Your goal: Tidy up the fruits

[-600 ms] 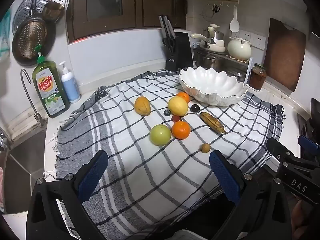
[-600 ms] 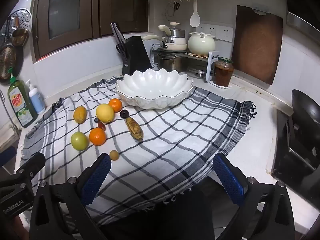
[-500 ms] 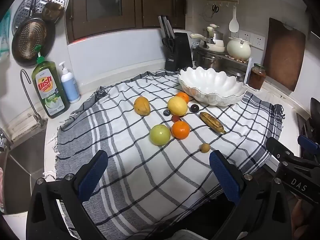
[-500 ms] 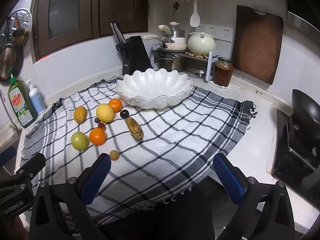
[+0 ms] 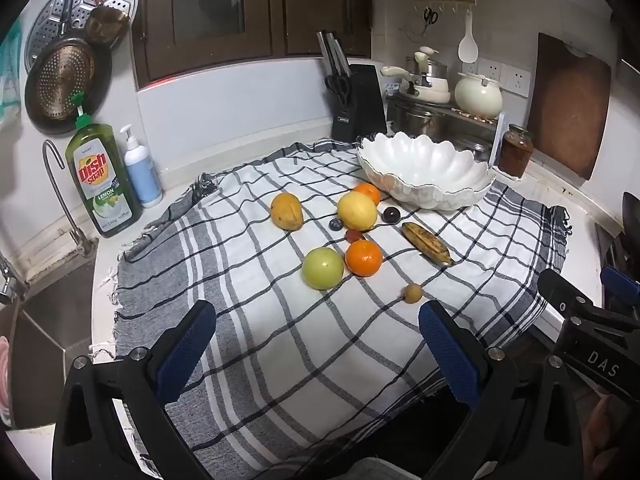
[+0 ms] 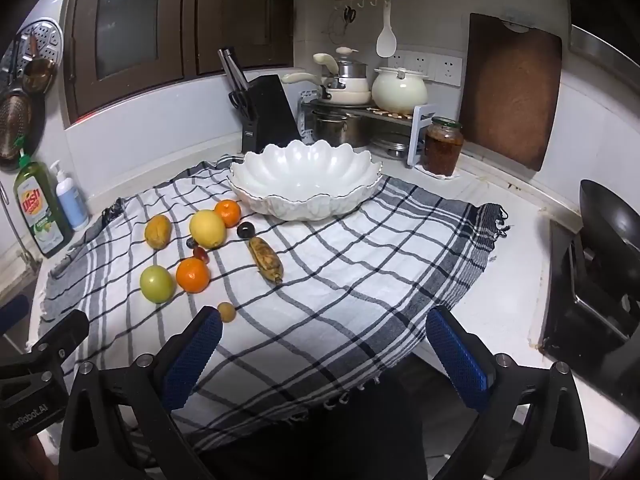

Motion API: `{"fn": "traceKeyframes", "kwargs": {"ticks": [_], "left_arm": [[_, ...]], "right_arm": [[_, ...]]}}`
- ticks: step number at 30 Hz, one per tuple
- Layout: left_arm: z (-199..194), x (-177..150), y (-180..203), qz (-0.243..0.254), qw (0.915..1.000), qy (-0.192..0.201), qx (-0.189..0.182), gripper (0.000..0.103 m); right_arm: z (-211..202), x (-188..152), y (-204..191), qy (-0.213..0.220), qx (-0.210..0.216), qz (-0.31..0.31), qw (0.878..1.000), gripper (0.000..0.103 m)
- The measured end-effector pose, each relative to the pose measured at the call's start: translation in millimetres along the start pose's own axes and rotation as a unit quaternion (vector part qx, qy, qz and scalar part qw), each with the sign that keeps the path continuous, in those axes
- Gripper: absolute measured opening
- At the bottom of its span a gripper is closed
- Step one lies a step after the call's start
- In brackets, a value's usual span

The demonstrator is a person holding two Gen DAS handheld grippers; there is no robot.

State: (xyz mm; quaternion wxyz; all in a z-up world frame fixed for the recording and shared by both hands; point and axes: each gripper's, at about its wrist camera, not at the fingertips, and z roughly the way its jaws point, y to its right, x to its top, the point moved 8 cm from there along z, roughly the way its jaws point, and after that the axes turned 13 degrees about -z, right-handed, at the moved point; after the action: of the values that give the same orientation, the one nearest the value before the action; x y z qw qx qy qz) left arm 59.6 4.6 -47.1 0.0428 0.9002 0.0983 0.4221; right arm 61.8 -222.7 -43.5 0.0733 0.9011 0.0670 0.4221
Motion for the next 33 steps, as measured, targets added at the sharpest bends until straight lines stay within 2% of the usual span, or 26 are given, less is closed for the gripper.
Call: {"fn": "traceKeyframes", "kwargs": {"ticks": [33], "left_arm": [[2.3, -7.8, 0.0, 0.003, 1.0000, -0.007, -0.003, 0.103]], "right_arm": [[-1.5, 0.4, -0.7, 0.002, -0.001, 0.000, 1.000, 0.103]]}}
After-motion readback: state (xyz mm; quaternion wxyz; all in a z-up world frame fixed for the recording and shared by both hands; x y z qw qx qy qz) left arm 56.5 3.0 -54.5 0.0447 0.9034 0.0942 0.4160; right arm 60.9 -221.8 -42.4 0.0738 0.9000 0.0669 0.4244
